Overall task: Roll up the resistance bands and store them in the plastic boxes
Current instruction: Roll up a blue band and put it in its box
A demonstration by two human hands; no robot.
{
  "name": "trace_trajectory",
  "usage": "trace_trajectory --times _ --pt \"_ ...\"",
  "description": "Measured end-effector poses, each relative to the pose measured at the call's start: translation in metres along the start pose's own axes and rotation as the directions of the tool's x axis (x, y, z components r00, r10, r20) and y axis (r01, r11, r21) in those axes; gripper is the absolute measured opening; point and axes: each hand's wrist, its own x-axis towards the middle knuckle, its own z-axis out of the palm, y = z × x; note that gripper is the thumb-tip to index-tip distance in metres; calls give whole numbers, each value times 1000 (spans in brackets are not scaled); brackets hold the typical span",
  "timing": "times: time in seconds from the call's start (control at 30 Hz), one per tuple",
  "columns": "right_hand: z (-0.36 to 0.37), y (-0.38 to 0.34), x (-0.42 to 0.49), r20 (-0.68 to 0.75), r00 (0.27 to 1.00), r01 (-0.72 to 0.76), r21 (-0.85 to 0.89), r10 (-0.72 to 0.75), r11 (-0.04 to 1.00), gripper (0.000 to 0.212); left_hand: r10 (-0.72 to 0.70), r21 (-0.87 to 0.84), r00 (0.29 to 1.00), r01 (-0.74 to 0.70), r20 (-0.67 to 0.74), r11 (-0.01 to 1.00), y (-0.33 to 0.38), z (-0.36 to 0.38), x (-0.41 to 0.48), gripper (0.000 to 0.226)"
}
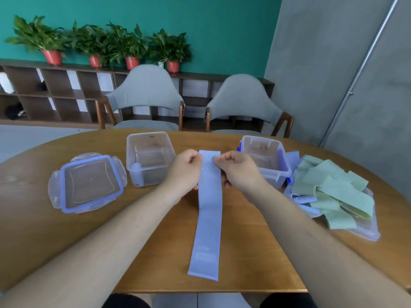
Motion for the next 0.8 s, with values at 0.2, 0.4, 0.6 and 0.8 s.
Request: trace_trajectory --times 0.2,0.4,0.6,0.8 --pt "29 57 33 -49 999 -18 -75 14 997 20 -24 196 1000 25 -6 980 -58 34 23 18" --pt "37 75 54 -103 986 111 -178 -131 978 15 51 179 998 -55 31 982 -79 40 29 27" --pt "31 78 48 -82 986 124 -189 -142 974 23 44 189 999 -46 11 981 -81 39 34 50" --pt "33 84 50 -49 990 106 -354 -131 929 16 29 278 999 -34 23 960 -82 40 36 50"
